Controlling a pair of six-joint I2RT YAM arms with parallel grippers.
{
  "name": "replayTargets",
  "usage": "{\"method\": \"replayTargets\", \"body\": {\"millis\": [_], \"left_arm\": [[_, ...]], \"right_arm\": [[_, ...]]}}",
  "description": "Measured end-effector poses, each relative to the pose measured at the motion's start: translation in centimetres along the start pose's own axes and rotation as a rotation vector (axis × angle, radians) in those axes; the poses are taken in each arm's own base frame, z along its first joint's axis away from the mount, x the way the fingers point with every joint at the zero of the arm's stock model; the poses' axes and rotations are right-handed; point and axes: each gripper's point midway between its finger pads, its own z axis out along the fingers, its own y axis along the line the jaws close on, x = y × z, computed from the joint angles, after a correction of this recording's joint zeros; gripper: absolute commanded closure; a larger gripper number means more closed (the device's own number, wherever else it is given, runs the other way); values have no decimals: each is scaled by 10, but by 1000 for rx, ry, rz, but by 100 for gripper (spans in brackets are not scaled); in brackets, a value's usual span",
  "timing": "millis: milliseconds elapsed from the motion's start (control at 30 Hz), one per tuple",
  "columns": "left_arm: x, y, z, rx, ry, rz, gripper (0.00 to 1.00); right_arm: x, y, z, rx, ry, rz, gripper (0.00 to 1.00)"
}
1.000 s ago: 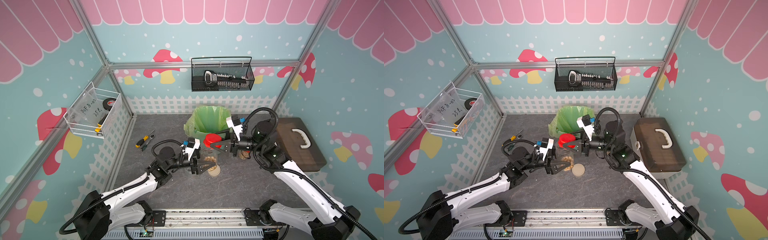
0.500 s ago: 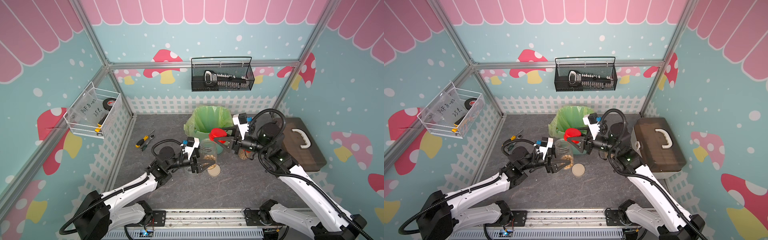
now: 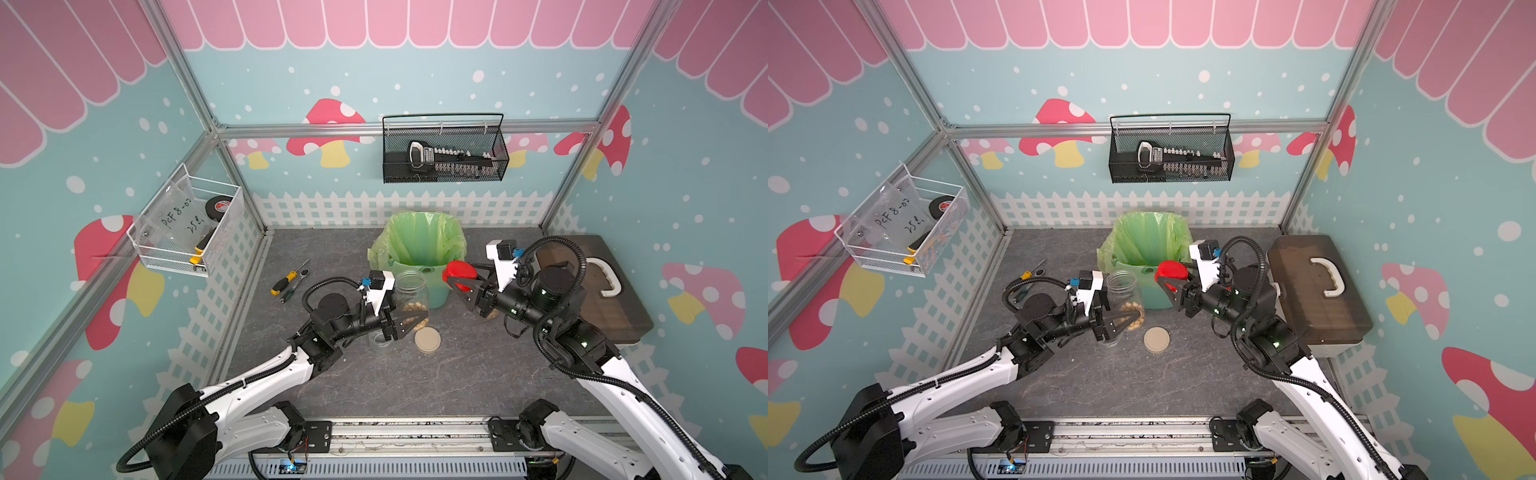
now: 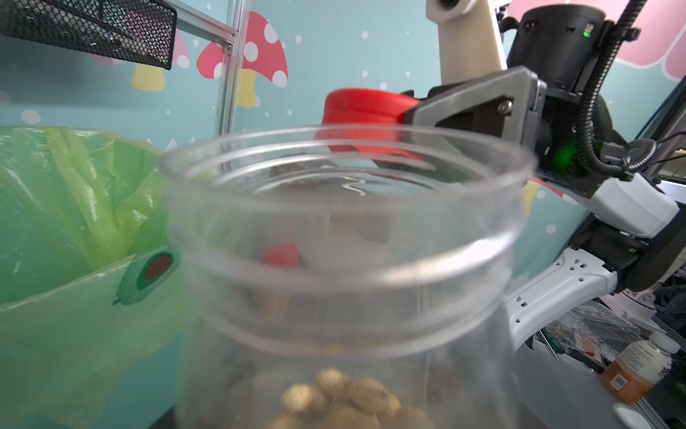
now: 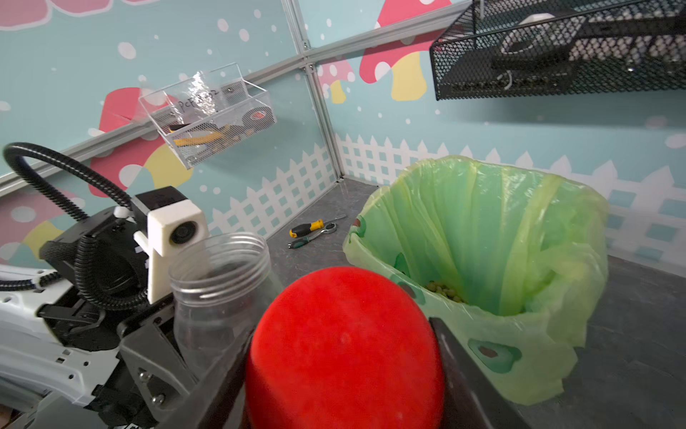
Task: Empty moldy peanuts from jars
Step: Unscrew the lid from the jar, then place the lid at the center of the board.
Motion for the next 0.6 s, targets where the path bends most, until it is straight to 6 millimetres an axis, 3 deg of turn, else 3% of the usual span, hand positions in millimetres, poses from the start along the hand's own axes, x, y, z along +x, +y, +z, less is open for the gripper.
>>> {"method": "replayTargets", "body": {"millis": [167, 500, 600], "left_arm": [[0, 11, -1, -60, -11, 1, 34], [5, 40, -9, -235, -5, 5, 35], [11, 49, -11, -284, 14, -1, 35]], "right_arm": [[27, -18, -9, 99, 47, 10, 55], [54, -41, -15, 214, 100, 22, 56], [71, -52, -15, 259, 133, 28, 56]]}}
